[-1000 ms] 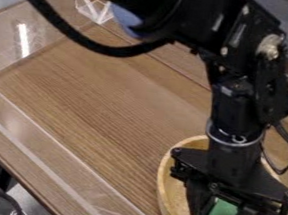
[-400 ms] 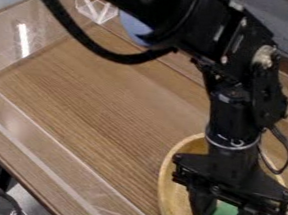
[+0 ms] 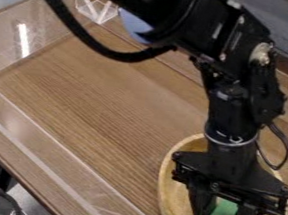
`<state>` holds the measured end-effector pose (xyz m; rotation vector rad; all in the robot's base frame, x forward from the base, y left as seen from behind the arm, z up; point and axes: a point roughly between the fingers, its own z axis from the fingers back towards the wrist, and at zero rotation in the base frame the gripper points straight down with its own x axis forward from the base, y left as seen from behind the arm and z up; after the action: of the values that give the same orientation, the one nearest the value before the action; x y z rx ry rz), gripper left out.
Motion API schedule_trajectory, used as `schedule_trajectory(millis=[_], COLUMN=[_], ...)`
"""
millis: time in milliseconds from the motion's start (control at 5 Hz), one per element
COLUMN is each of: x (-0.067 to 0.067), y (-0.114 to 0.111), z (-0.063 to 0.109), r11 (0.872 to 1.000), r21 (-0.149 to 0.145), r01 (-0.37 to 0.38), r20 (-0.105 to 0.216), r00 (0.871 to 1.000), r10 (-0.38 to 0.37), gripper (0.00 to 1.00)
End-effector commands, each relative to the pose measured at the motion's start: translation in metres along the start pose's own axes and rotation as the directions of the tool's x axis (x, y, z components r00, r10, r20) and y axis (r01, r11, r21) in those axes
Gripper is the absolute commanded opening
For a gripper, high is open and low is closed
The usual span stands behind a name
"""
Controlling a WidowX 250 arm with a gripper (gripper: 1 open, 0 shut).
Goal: Put the green block in the brown bowl
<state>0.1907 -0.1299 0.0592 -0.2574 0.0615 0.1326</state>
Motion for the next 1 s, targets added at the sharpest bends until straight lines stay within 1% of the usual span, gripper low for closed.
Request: schedule_trajectory(millis=[0,400,800], x=[0.0036,0.0047,0.0055], y=[-0.0011,-0.0009,-0.0012], z=[-0.0006,-0.0037,-0.0043], r11=[1.000,1.000,1.000], r21=[-0.005,-0.005,0.001], r01=[0.000,-0.008,-0.010], r20=[0.008,-0.002,-0.021], r00=[1.000,1.000,1.000], r10=[0.001,0.008,0.010], gripper=[0.00,0.00,0.00])
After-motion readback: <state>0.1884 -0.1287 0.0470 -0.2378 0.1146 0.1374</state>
